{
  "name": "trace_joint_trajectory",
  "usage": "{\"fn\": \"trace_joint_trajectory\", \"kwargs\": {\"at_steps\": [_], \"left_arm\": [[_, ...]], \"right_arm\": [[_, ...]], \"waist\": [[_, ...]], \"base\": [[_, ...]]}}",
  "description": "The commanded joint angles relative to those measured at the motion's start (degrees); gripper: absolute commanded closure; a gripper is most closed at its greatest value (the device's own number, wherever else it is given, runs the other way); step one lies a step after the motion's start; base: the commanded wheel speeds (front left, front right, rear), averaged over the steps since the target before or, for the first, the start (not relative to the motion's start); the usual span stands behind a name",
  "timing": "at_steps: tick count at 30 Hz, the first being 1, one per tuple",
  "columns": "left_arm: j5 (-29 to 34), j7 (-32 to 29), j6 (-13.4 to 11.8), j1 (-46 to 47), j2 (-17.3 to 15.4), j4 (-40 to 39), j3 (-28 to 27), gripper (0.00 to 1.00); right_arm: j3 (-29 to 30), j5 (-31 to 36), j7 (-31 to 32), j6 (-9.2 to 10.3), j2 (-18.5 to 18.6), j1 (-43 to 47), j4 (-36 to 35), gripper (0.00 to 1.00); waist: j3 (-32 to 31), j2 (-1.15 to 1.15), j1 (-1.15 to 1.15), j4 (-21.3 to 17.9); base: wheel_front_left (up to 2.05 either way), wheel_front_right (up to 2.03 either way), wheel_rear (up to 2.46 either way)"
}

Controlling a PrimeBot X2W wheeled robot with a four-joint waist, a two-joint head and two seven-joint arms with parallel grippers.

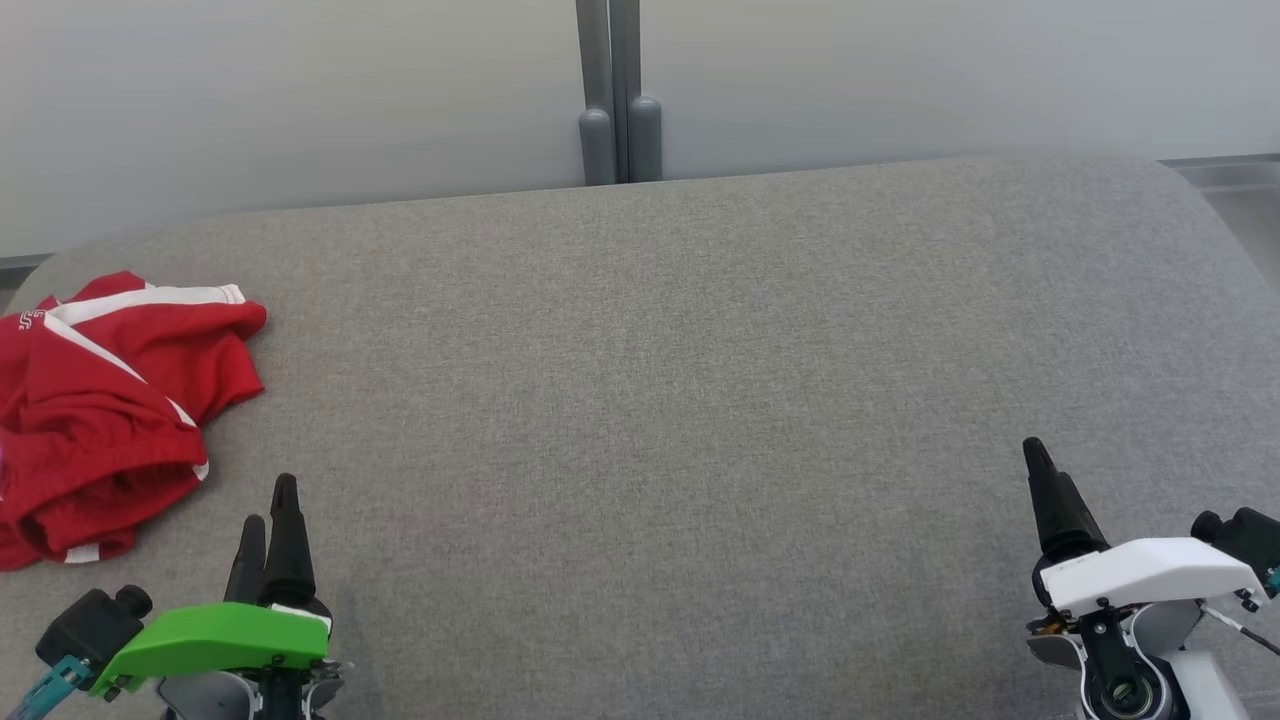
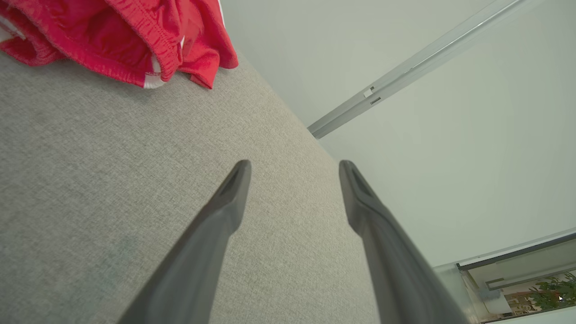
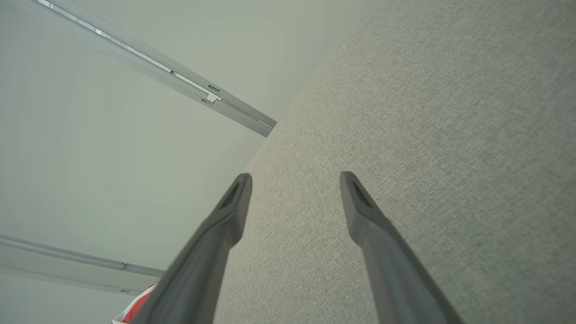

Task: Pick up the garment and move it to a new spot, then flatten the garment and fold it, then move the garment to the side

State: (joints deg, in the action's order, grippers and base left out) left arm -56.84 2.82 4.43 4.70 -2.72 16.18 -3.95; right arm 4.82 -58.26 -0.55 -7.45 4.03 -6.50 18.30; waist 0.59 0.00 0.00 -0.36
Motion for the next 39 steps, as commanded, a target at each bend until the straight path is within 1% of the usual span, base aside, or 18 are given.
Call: {"fn": "trace_joint_trajectory", "kwargs": {"at_steps": [1, 14, 17, 25, 27, 39], "left_arm": [[3.0, 0.7, -0.3, 0.3, -0.8, -0.6, 0.0, 0.00], [14.2, 3.1, -2.3, -0.1, -1.8, 0.9, 1.0, 0.00], [15.6, 3.4, -2.7, -0.3, -1.9, 1.1, 1.1, 0.00], [21.8, 4.6, -3.3, -0.5, -2.7, 2.4, 2.8, 0.00], [23.9, 5.1, -3.8, -0.7, -3.0, 2.8, 3.1, 0.00], [31.6, 6.8, -5.2, -0.8, -4.0, 4.2, 4.8, 0.00]], "right_arm": [[-0.2, 2.8, -0.8, -0.03, 0.3, -1.1, -0.7, 0.00], [-1.6, 13.5, -3.6, -0.03, 0.2, -1.4, -0.2, 0.00], [-1.9, 14.9, -4.0, -0.03, 0.3, -1.4, -0.2, 0.00], [-2.5, 20.6, -5.5, -0.03, 0.6, -1.2, -0.1, 0.00], [-2.8, 22.5, -6.0, -0.03, 0.7, -1.2, -0.1, 0.00], [-3.1, 30.1, -8.0, -0.04, 0.7, -1.1, 0.5, 0.00]], "waist": [[0.0, 0.00, 0.00, 0.0], [0.0, 0.00, 0.00, 0.1], [0.1, 0.00, 0.00, 0.1], [0.1, 0.00, 0.00, 0.1], [0.1, 0.00, 0.00, 0.0], [0.2, 0.00, 0.00, -0.2]], "base": [[0.00, 0.00, 0.00], [0.00, 0.00, 0.00], [0.00, 0.00, 0.00], [0.00, 0.00, 0.00], [0.00, 0.00, 0.00], [0.00, 0.00, 0.00]]}}
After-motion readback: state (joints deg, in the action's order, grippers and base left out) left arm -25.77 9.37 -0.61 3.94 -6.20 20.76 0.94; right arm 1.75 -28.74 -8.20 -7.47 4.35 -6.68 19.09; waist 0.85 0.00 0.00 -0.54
